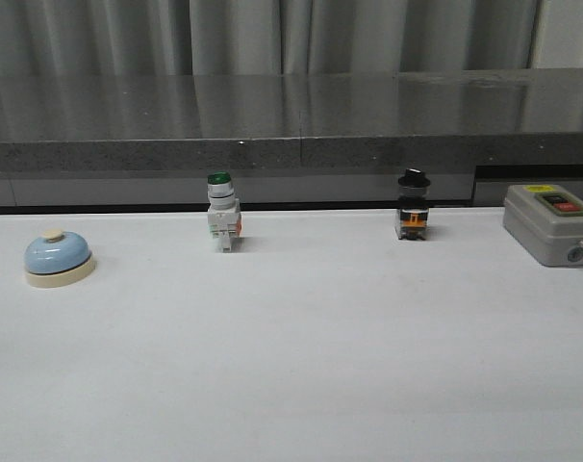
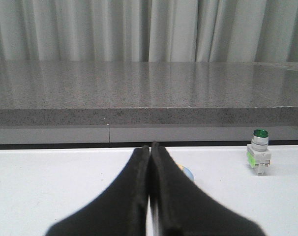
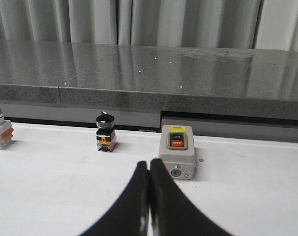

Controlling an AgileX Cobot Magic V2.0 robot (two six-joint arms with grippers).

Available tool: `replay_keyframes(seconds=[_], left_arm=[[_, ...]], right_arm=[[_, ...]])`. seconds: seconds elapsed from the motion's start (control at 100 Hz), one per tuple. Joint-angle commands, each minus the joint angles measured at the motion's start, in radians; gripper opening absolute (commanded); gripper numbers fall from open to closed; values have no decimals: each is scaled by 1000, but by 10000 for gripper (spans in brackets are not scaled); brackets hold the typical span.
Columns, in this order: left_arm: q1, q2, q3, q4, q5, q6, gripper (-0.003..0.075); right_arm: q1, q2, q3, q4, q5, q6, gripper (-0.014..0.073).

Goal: Place and press bell with both arms

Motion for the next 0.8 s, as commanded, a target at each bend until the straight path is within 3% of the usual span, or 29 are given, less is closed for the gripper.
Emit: replay_keyframes(seconds=[0.0, 0.54, 0.79], left_arm=[[-1, -29, 42, -1, -81, -6, -20], [-1, -27, 24, -38, -86, -6, -20], [-1, 71, -145, -175, 102, -6, -20]], right_arm=[[-5, -17, -14, -6, -85, 3, -60], [-5, -17, -14, -6, -85, 3, -60], [-5, -17, -14, -6, -85, 3, -60]])
